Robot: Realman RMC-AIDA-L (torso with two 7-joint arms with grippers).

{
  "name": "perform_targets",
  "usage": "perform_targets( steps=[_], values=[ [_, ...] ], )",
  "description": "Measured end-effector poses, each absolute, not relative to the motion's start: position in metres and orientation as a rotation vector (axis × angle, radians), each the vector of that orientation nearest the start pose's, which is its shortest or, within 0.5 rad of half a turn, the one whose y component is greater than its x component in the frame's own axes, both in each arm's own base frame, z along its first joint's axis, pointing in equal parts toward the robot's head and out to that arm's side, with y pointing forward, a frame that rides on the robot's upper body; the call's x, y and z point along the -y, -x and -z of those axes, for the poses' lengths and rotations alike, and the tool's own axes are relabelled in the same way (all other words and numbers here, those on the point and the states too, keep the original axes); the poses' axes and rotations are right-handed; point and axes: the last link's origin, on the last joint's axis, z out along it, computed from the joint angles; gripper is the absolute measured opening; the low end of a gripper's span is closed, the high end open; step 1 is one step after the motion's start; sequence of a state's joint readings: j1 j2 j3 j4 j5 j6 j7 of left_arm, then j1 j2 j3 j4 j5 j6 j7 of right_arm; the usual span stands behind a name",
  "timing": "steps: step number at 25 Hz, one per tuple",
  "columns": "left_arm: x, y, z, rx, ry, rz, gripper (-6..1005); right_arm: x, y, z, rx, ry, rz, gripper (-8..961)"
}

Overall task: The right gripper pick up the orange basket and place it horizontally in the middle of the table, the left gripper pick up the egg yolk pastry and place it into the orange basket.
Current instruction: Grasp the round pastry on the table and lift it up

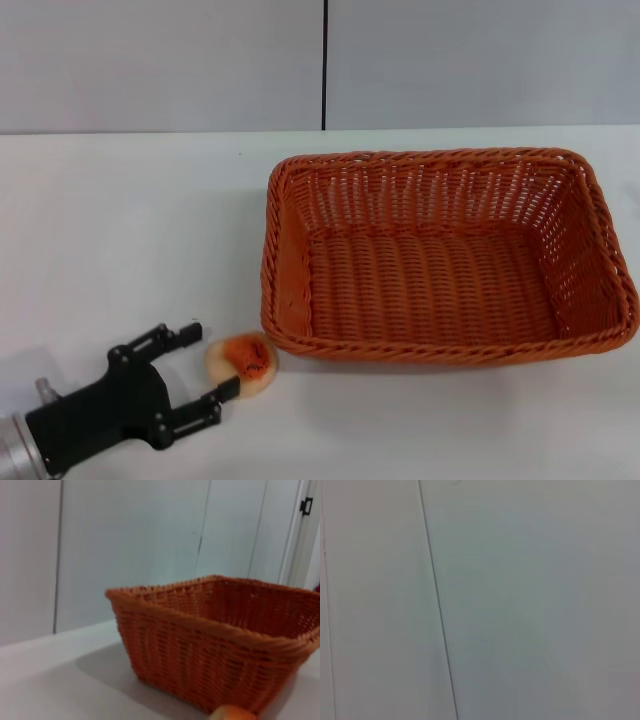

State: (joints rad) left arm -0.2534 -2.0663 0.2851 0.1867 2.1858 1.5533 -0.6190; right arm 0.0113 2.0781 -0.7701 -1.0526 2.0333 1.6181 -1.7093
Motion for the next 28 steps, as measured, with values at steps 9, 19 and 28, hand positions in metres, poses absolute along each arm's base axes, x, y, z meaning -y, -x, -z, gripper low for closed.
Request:
perform_targets(
  steps=[9,19,28],
  values=[
    [-0.189,0.351,0.066,0.589,2.533,0.714,705,-0.241,-0.291,-0.144,-0.458,1.937,-1.282,451],
    [-0.184,0.348,0.069,0.567,2.517,0.742,413,-0.238,-0.297,-0.142,-0.49,1.921,-1.289,451],
    [-0.184,0.364,0.032,0.578,2.265,0.779,261,-0.235,-0.3,-0.141,-0.499,1.914,-1.303,451]
  ],
)
